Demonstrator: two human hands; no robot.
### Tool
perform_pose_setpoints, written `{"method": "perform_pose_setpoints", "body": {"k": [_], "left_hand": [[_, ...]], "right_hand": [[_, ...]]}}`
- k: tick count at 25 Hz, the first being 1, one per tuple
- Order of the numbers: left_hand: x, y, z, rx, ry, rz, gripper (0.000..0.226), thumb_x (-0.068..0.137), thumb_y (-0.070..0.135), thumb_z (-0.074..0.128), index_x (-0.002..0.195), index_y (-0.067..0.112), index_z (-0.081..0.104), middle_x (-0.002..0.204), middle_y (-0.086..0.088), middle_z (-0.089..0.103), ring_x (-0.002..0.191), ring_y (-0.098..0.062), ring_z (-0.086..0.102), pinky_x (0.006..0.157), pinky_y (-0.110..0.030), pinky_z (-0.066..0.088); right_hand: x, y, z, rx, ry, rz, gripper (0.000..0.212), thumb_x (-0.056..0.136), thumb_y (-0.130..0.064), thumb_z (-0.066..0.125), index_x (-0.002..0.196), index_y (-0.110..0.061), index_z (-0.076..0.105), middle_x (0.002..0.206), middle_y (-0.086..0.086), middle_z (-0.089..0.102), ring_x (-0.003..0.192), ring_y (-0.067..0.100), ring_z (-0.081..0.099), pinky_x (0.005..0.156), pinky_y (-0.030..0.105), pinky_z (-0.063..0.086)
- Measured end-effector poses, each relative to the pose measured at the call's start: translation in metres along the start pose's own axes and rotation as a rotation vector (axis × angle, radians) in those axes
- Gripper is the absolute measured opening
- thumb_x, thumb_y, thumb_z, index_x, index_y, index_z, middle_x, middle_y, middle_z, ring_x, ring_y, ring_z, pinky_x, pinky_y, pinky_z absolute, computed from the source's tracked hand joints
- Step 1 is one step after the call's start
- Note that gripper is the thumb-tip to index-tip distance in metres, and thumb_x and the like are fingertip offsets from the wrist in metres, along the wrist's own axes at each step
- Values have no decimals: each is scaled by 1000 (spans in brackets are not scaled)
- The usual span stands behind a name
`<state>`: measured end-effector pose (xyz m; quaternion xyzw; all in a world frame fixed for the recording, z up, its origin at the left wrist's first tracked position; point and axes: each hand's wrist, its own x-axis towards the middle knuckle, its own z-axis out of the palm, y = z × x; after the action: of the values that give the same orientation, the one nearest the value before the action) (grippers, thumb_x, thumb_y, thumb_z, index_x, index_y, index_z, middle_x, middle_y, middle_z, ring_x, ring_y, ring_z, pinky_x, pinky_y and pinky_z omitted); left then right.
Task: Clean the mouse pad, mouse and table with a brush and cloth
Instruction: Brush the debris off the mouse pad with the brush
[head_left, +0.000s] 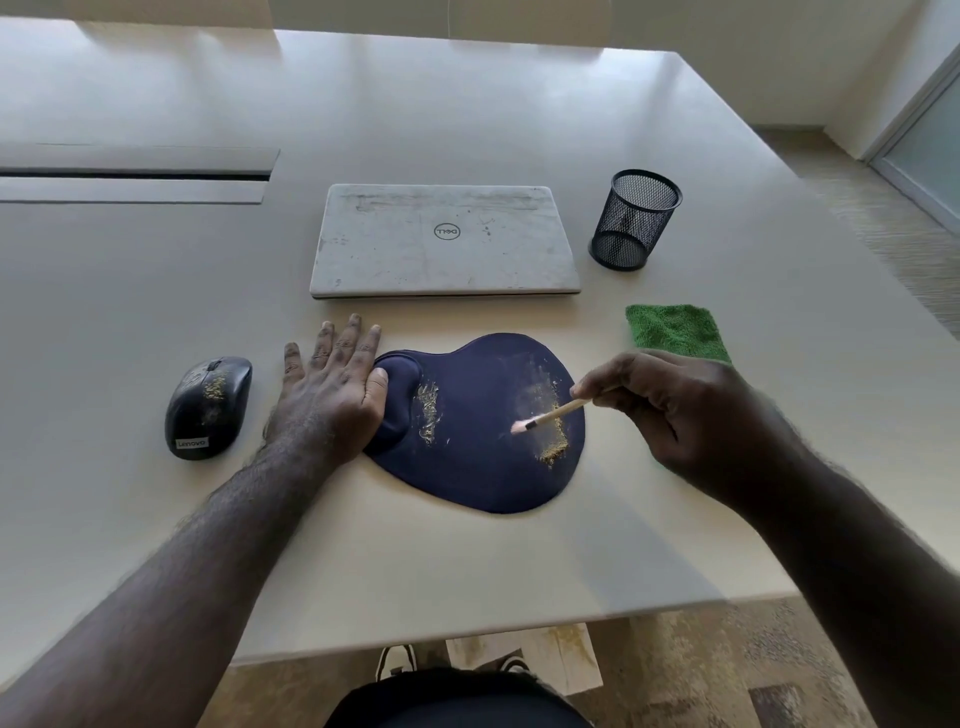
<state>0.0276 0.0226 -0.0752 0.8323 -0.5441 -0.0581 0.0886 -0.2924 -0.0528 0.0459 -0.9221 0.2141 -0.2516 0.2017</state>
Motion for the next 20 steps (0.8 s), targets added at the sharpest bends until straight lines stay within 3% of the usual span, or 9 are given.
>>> {"method": "perform_pose_setpoints", "body": {"k": [2, 6, 10, 14, 16, 18, 20], "left_hand": [[-1, 1, 0, 8, 1, 1, 58, 100, 36, 20, 155, 29, 5, 163, 7, -4, 149, -17, -5, 118, -47, -7], [-1, 2, -1, -7, 4, -5, 57, 100, 36, 21, 155, 29, 6, 163, 7, -4, 149, -17, -5, 118, -47, -8], [-2, 2, -2, -2, -2, -3, 58, 100, 35, 21, 155, 29, 6, 163, 7, -4, 149, -17, -5, 118, -48, -7], [-2, 2, -1, 8, 2, 0, 57, 100, 35, 20, 155, 28, 5, 163, 6, -4, 149, -17, -5, 118, -48, -7], [-2, 1, -2, 11, 1, 3, 57, 100, 35, 20, 155, 28, 5, 163, 6, -4, 149, -18, -6, 118, -48, -7], [-2, 1, -3, 7, -6, 2, 57, 100, 35, 20, 155, 28, 5, 163, 6, -4, 149, -18, -6, 118, -48, -7], [-2, 2, -4, -4, -13, -4, 57, 100, 35, 20, 155, 29, 5, 163, 6, -5, 149, -17, -7, 118, -47, -7]], "right_hand": [[-2, -1, 2, 7, -29, 11, 21, 96, -20, 56, 102, -9, 73, 95, -11, 70, 84, 5, 69, 75, 30, 58], [-3, 2, -8, 6, -48, 8, 16, 95, -19, 57, 99, -15, 72, 90, -24, 63, 81, -7, 63, 75, 11, 49], [-4, -3, -2, -21, -34, 17, 19, 95, -19, 59, 102, -9, 73, 96, -12, 70, 84, 1, 68, 77, 23, 57], [-5, 1, -10, -36, -67, -10, 11, 92, -9, 63, 98, -10, 73, 90, -24, 62, 83, -12, 60, 76, 2, 43], [-4, 0, -9, -23, -39, -6, 17, 95, -17, 58, 99, -9, 73, 92, -25, 62, 84, -9, 63, 76, 7, 48], [-4, -3, -3, -28, -20, 2, 22, 98, -23, 57, 102, -9, 73, 96, -16, 67, 83, 1, 68, 76, 20, 56], [-6, -3, -1, -34, -57, -5, 15, 94, -16, 62, 102, -9, 73, 96, -11, 70, 82, 4, 69, 75, 20, 56]]}}
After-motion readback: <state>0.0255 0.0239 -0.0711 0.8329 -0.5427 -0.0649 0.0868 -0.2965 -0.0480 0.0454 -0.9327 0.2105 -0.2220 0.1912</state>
